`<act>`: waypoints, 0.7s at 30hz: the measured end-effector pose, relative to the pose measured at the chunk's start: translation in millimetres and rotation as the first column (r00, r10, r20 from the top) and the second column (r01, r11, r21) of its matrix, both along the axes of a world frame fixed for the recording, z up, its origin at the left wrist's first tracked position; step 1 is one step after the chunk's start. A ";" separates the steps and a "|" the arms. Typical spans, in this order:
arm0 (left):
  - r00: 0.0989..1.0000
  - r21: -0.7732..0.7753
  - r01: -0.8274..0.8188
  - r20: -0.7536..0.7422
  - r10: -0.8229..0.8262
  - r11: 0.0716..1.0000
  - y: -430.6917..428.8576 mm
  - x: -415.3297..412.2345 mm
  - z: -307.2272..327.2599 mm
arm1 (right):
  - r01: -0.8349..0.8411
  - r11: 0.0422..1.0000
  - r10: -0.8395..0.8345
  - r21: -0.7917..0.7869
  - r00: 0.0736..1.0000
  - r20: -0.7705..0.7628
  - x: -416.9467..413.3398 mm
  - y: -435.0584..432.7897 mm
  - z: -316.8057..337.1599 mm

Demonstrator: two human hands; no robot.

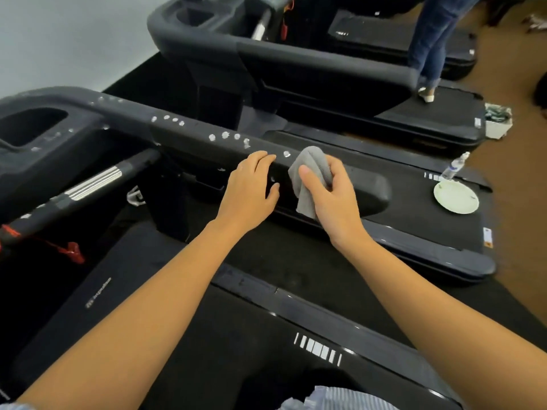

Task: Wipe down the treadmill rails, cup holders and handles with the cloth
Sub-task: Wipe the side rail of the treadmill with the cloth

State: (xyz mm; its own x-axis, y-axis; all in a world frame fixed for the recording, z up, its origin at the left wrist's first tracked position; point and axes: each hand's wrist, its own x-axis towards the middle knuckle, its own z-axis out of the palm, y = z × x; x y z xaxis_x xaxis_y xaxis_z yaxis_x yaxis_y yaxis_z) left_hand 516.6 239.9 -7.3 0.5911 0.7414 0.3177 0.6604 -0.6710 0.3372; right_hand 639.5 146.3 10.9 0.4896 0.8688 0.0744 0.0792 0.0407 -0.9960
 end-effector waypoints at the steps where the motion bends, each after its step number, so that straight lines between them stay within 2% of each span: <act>1: 1.000 0.015 0.016 -0.025 -0.015 1.000 1.5 4.7 0.6 | 0.048 0.998 -0.051 0.029 0.994 0.097 7.4 -1.5 1.4; 5: 0.989 0.032 0.068 -0.134 -0.063 0.997 13.0 17.7 -0.3 | 0.237 0.967 -0.253 0.093 0.866 0.431 37.6 -7.9 -4.2; 7: 0.980 0.034 0.089 -0.183 -0.082 0.995 19.4 20.2 -2.3 | 0.320 0.946 -0.284 0.060 0.723 0.629 50.4 -11.0 -11.9; 9: 0.969 0.041 0.112 -0.225 -0.100 0.993 24.6 20.8 -5.5 | 0.389 0.921 -0.243 -0.010 0.595 0.766 60.5 -12.3 -21.6; 13: 0.952 0.024 0.135 -0.279 -0.123 0.991 28.8 16.5 -15.4 | 0.379 0.916 -0.103 -0.131 0.538 0.836 63.7 -7.9 -43.5; 21: 0.954 0.003 0.158 -0.259 -0.152 0.987 33.0 13.5 -23.9 | 0.378 0.922 -0.108 -0.084 0.460 0.881 52.3 16.4 -47.0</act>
State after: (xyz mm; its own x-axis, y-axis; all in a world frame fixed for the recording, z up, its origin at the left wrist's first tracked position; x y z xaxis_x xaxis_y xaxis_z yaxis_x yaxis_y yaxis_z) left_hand 530.2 272.8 -31.2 0.7620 0.6286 0.1558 0.6101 -0.7775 0.1529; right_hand 691.8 162.7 -36.1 0.4938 0.7756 0.3931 0.8520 -0.3413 -0.3970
